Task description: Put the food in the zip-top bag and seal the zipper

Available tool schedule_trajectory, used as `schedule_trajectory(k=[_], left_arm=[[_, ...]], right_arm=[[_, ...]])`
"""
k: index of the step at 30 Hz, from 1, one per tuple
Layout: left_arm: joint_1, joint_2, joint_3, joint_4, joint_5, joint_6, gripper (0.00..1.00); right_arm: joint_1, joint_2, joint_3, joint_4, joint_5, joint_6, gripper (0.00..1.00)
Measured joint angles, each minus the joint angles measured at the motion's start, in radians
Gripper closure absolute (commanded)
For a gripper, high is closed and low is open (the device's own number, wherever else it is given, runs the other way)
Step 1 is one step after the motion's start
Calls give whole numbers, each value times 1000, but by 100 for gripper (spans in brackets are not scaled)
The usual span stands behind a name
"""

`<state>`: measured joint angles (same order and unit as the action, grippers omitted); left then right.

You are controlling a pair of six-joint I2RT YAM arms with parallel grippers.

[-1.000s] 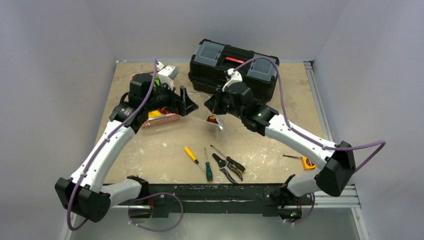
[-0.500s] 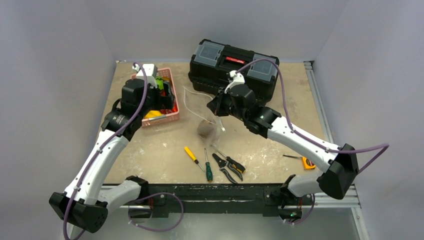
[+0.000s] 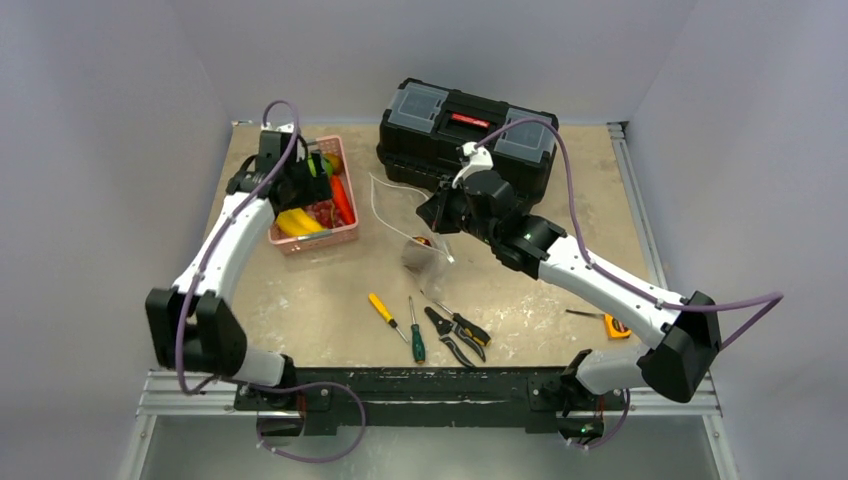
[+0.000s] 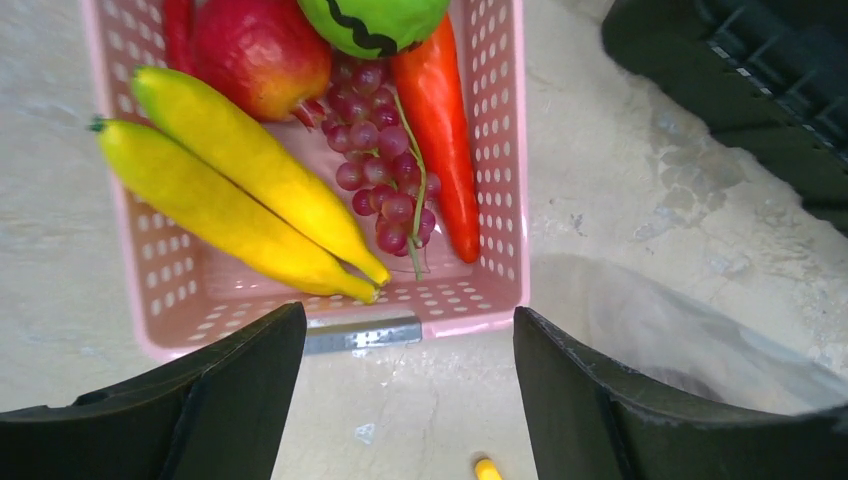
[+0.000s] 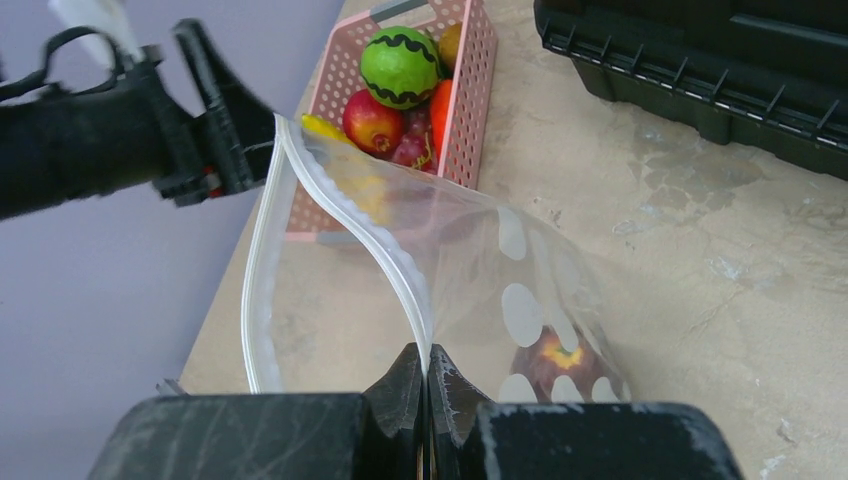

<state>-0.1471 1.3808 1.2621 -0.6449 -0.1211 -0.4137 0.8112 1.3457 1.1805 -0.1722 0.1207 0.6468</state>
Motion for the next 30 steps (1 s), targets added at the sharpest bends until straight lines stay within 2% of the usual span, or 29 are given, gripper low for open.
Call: schedule_trajectory(k=[6, 10, 16, 22, 26, 28, 30], left_arm=[[29, 267, 119, -82, 112, -22, 27], [29, 381, 176, -124, 145, -21, 27], [29, 447, 218, -153, 143, -4, 37], [30, 486, 241, -152, 153, 15, 34], [42, 510, 242, -152, 151, 16, 37], [55, 526, 244, -151, 151, 16, 43], [66, 541, 248, -151, 149, 15, 55]], right_arm=[[0, 0, -7, -1, 0, -1, 100], [0, 0, -7, -2, 0, -4, 100], [0, 0, -7, -1, 0, -8, 100], [0, 0, -8, -1, 0, -11, 100], [0, 0, -8, -1, -1, -11, 100], [0, 0, -8, -1, -4, -11, 100], [0, 0, -8, -1, -6, -11, 100]])
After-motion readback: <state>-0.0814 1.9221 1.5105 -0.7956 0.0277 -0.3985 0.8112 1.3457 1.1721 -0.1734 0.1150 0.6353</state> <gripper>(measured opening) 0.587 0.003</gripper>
